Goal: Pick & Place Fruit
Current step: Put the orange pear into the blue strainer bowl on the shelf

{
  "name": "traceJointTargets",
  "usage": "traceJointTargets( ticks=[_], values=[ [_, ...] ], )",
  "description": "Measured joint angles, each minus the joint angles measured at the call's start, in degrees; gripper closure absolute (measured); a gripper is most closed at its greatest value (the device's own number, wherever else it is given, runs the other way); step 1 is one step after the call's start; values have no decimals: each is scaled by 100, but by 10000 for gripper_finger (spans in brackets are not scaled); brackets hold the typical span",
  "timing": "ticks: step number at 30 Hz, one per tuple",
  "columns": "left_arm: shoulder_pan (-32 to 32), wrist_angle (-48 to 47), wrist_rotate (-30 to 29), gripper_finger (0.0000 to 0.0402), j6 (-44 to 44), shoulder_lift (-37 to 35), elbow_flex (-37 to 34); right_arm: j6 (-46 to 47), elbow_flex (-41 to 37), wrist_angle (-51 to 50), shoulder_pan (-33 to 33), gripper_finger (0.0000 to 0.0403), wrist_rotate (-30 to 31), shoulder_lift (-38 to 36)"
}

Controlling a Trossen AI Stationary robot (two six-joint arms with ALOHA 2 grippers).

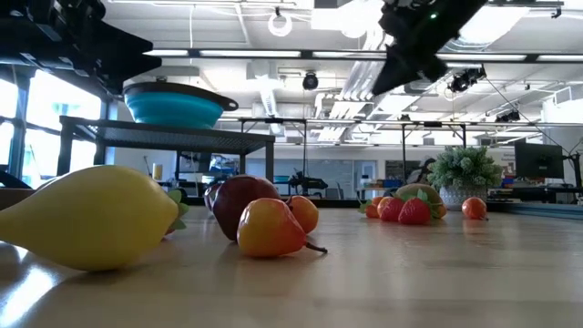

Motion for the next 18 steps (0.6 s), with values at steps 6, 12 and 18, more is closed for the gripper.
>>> traceJointTargets(
  ticks=[6,12,18],
  values=[
    [0,-2,0,217,0,1,0,726,2,-1148,24,400,9,-186],
    [0,-2,0,217,0,1,0,994,2,-2055,17,400,-69,-124],
    [0,-4,2,217,0,1,0,989,2,-2419,17,400,-985,-109]
  ],
)
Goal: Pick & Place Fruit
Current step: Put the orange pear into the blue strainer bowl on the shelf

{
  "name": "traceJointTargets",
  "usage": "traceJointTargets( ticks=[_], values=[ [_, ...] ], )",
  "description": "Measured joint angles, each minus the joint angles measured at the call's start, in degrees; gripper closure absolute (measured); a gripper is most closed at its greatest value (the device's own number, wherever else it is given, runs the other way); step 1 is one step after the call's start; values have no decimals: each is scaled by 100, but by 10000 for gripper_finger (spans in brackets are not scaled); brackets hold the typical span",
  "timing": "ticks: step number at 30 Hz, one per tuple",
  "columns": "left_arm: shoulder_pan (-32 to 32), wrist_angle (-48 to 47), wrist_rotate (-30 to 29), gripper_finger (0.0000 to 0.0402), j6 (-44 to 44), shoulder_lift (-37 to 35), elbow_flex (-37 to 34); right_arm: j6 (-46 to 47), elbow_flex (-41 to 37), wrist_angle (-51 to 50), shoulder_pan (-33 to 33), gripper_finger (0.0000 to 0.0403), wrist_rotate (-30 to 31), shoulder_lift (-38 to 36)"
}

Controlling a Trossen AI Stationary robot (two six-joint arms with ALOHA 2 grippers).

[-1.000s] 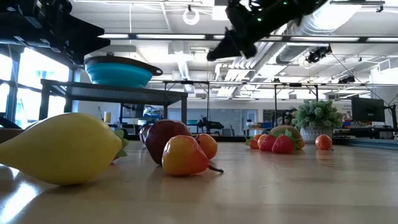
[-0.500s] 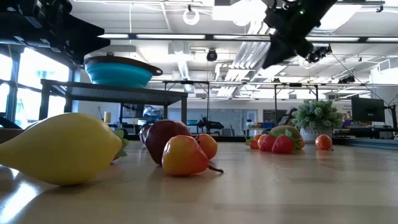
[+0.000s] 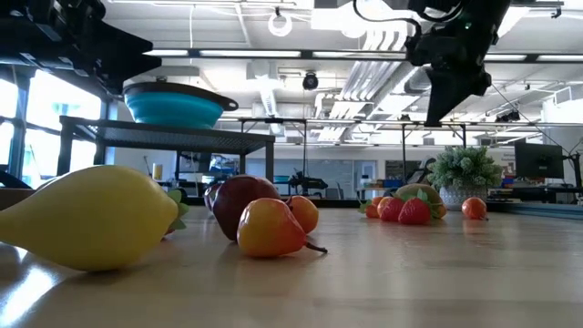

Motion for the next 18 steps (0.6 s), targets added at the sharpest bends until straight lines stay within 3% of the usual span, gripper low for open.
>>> traceJointTargets(
  ticks=[6,9,14,18],
  values=[
    [0,-42,0,217,0,0,0,-715,0,-295,0,400,-648,4],
    [0,-44,0,217,0,-2,0,-1112,-47,-245,0,400,-694,2],
    [0,-55,0,217,-2,-2,0,-1047,-279,-153,0,389,-51,4],
    [0,-146,0,217,-12,0,0,-814,-528,-66,-1,343,159,4]
  ],
)
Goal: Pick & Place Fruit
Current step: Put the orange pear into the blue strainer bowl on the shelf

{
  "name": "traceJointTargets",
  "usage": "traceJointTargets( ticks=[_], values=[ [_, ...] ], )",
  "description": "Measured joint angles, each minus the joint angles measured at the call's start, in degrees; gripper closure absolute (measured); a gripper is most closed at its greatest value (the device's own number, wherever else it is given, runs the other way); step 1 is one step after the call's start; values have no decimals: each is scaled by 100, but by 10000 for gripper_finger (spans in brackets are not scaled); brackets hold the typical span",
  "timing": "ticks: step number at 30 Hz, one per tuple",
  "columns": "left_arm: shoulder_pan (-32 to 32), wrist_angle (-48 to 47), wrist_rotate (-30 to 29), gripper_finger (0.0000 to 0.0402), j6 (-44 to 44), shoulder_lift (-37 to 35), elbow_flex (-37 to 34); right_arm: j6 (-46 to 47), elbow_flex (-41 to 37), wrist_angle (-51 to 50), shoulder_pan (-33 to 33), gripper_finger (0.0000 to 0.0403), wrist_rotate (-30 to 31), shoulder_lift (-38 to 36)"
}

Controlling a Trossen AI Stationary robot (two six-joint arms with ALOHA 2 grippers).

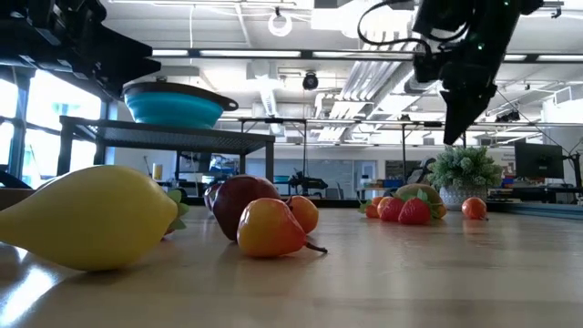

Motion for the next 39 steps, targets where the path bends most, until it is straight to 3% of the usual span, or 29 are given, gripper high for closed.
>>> traceJointTargets(
  ticks=[7,12,15,20,28,39],
  values=[
    [2,-3,0,217,-91,0,0,198,-198,320,-1,215,-38,0],
    [0,-3,0,217,-93,0,0,563,-205,759,1,166,-223,0],
    [0,-3,0,217,-93,0,0,600,-205,901,1,161,-222,0],
    [0,-23,0,217,-95,0,0,-98,-205,746,14,170,-262,0],
    [0,-158,0,217,-98,0,0,-1041,-205,753,12,191,-830,0],
    [0,-153,0,217,-98,0,0,-1631,-326,896,11,188,-803,81]
  ],
)
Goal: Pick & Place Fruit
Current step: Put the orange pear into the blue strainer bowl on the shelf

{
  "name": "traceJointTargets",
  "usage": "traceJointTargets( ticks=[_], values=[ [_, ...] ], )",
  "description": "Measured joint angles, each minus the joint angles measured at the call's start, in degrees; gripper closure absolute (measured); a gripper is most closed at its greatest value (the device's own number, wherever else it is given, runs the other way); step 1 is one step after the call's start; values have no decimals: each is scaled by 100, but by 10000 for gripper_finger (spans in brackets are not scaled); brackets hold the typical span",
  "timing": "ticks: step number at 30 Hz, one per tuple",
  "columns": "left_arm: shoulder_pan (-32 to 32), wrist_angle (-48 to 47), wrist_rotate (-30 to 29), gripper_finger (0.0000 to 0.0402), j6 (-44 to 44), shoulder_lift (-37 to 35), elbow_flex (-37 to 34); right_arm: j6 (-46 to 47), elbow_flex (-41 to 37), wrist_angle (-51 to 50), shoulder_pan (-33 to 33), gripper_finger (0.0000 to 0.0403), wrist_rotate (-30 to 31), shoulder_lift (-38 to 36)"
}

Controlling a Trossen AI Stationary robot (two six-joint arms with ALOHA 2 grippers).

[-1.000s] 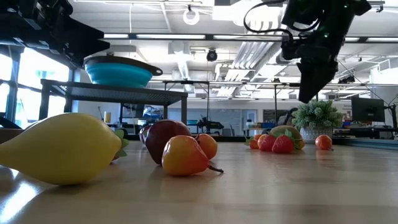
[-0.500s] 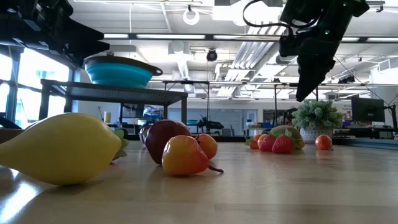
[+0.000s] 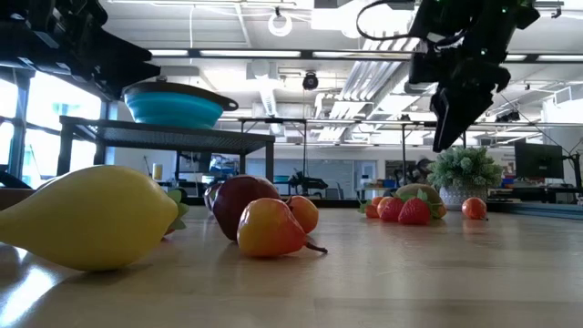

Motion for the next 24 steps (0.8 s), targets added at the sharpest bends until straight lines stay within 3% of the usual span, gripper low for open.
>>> traceJointTargets(
  ticks=[4,11,24],
  values=[
    [0,2,0,217,0,-1,0,12,-255,238,-2,188,83,148],
    [0,4,0,217,-17,-2,0,-29,-536,563,-48,188,735,406],
    [2,2,0,217,-17,0,0,-297,-906,1285,-376,188,327,487]
  ],
)
